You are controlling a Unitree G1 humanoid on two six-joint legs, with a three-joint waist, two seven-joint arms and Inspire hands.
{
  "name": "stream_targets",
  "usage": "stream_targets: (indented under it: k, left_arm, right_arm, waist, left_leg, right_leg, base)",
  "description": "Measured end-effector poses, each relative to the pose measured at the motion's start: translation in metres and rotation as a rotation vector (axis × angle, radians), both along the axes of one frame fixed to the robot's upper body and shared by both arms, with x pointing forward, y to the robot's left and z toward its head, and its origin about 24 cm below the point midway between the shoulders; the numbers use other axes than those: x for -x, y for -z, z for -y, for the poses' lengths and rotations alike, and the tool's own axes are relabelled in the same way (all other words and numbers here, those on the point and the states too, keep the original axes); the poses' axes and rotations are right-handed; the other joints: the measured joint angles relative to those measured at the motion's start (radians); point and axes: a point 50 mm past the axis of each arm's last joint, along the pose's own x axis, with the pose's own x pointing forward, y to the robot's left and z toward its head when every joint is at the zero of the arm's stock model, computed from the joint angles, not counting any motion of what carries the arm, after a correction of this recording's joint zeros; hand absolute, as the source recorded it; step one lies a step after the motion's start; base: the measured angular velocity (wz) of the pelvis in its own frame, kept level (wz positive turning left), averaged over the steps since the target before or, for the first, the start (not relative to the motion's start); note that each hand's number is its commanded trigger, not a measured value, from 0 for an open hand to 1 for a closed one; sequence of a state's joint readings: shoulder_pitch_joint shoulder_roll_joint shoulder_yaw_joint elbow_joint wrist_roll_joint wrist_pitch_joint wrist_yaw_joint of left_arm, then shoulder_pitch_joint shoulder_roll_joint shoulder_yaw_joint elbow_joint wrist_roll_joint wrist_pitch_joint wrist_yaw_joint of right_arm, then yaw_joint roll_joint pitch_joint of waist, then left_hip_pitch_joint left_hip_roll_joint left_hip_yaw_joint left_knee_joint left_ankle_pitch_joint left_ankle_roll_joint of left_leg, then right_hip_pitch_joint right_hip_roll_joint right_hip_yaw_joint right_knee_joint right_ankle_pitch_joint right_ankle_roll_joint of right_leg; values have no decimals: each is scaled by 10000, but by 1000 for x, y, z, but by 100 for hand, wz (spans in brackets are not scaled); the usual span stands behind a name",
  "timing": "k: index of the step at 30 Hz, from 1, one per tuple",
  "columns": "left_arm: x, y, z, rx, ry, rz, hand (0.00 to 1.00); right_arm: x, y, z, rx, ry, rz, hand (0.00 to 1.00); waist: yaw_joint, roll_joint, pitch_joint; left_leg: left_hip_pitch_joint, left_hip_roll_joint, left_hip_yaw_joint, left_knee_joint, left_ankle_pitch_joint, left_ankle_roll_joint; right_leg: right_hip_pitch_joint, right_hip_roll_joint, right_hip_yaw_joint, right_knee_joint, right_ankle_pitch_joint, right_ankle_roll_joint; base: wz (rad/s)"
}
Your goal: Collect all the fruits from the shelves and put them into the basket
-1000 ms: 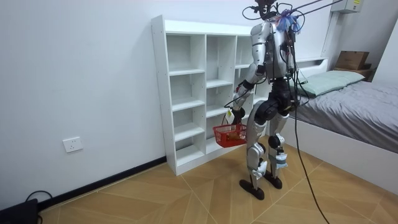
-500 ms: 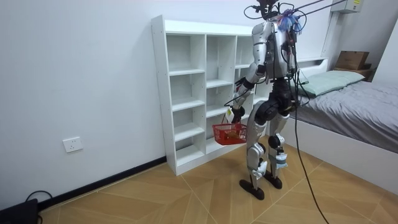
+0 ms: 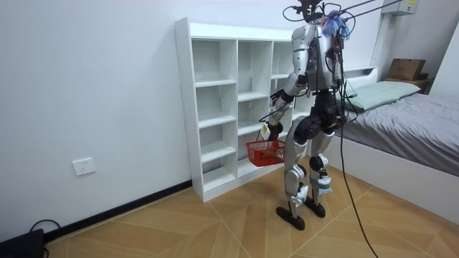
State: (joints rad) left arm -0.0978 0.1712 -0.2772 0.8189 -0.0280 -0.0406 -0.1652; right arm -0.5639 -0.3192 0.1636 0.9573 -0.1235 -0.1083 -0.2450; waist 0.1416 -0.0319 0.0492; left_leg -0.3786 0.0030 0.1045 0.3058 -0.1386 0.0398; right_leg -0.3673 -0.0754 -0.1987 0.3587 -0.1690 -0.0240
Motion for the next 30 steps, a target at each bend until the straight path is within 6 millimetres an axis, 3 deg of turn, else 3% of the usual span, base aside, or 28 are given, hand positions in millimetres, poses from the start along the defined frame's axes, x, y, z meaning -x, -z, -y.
stream_targets:
  k: [25,26,27,30]
  left_arm:
    - [1,3,-2,-45,-19,-216,100]
    - [1,3,-2,-50,-19,-222,100]
    - [1,4,-3,-71,-23,-282,100]
    - [3,6,-4,-76,-18,-452,100]
  right_arm:
    - [4,9,5,43,139,-478,1]
    - [4,9,5,50,137,-481,16]
    - [5,9,5,62,133,-486,51]
    - [5,10,5,68,146,-508,100]
  waist:
    - [1,-7,-9]
    - [2,-7,-9]
    - [3,-7,-9]
    - [-2,-7,-9]
  left_leg:
    - [115,-5,1,50,54,16]
    - [115,-5,1,51,54,16]
    - [115,-5,1,50,55,16]
    - [114,-5,1,52,55,15]
  right_leg:
    - [139,-15,-12,19,16,-25]
    - [140,-14,-13,18,16,-25]
    - [140,-14,-15,18,16,-25]
    - [141,-14,-14,14,16,-25]
  base:
    - [0]
    - [0]
    - [0]
    - [0]
